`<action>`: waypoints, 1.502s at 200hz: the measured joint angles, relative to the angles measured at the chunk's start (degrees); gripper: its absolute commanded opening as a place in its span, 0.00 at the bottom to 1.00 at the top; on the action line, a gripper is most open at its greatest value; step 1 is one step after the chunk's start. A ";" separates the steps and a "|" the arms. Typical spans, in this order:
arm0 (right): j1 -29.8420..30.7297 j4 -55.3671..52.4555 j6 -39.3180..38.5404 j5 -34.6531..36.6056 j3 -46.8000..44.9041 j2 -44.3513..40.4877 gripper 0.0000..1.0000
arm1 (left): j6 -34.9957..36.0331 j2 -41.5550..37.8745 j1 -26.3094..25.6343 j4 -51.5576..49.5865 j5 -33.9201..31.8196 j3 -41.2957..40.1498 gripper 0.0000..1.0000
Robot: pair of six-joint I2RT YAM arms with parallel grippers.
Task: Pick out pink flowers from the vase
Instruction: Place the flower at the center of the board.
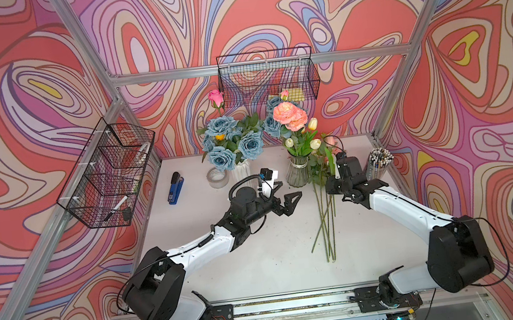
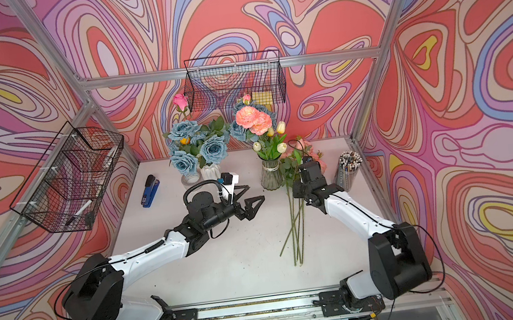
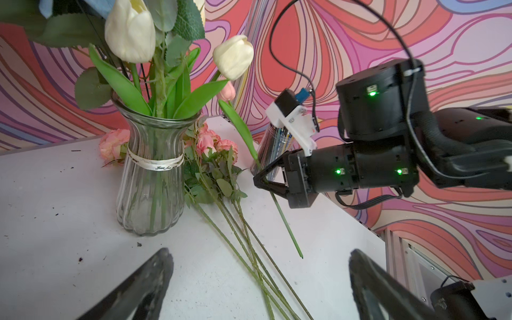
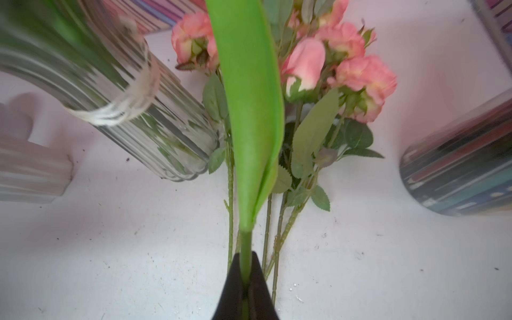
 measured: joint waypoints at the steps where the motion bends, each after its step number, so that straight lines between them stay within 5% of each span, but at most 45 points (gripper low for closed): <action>1: -0.02 0.00 -0.02 -0.11 0.00 0.17 0.00 | 0.00 0.00 0.00 0.04 0.00 -0.02 1.00; 104: -1.44 2.54 1.31 -6.08 0.00 12.20 0.00 | 1.03 2.27 -1.51 3.87 -0.94 -2.10 1.00; 203: -1.81 3.65 2.49 -7.45 0.13 11.98 0.21 | 1.49 8.24 -2.71 4.81 -3.78 0.76 1.00; 233: -1.81 5.16 2.84 -7.58 -1.64 7.80 0.30 | 2.01 10.54 -3.04 6.75 -7.41 2.82 1.00; 264: -1.81 7.56 2.25 -5.81 -6.27 -2.12 0.57 | 2.75 15.26 -3.04 10.99 -9.70 5.88 0.96; 300: -1.81 12.98 3.04 -1.64 -12.22 -11.17 0.62 | 2.80 25.62 -3.04 17.86 -12.83 12.66 0.92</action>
